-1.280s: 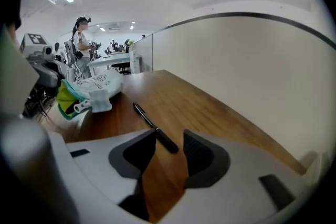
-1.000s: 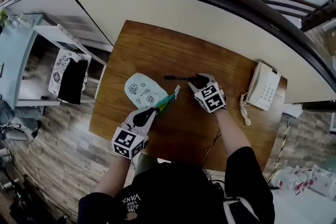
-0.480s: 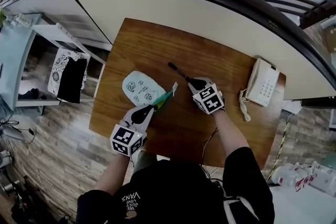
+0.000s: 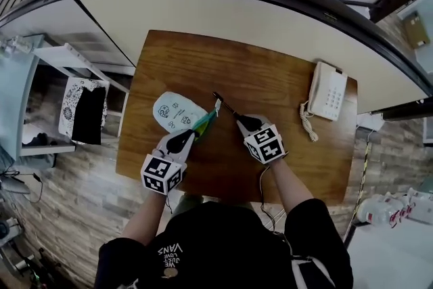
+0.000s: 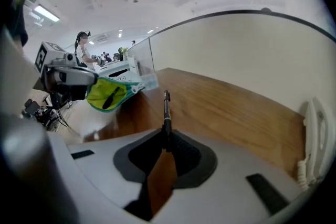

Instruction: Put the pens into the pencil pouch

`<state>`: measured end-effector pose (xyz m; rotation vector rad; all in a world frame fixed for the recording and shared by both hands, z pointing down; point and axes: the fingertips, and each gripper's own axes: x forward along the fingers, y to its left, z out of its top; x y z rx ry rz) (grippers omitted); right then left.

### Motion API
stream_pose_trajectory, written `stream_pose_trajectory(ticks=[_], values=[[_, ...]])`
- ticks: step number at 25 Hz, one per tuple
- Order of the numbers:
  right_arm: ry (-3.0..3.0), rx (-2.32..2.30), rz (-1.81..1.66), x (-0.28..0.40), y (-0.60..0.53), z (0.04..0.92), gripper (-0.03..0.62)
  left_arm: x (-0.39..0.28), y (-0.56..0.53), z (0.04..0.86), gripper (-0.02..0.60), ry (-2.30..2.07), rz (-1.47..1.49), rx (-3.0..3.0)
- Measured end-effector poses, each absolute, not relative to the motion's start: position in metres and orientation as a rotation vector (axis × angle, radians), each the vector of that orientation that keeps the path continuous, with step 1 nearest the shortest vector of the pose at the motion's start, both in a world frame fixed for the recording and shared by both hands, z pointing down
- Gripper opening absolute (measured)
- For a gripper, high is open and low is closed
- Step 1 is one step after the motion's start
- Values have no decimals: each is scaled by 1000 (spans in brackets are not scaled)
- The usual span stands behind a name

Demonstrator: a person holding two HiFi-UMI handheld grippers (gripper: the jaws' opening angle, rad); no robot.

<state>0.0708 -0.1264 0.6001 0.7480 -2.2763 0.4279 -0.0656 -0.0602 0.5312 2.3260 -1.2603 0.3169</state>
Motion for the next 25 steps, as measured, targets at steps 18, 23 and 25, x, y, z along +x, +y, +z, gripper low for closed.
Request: stream_pose_trajectory(ticks=[18, 23, 25], values=[[-2245, 1019, 510, 113, -33, 550, 66, -39, -60, 531, 28, -1068, 330, 2440], [-2274, 991, 510, 99, -12, 540, 67, -33, -59, 525, 28, -1035, 320, 2470], [-2274, 965, 522, 92, -2, 541, 67, -32, -60, 522, 28, -1028, 307, 2478]])
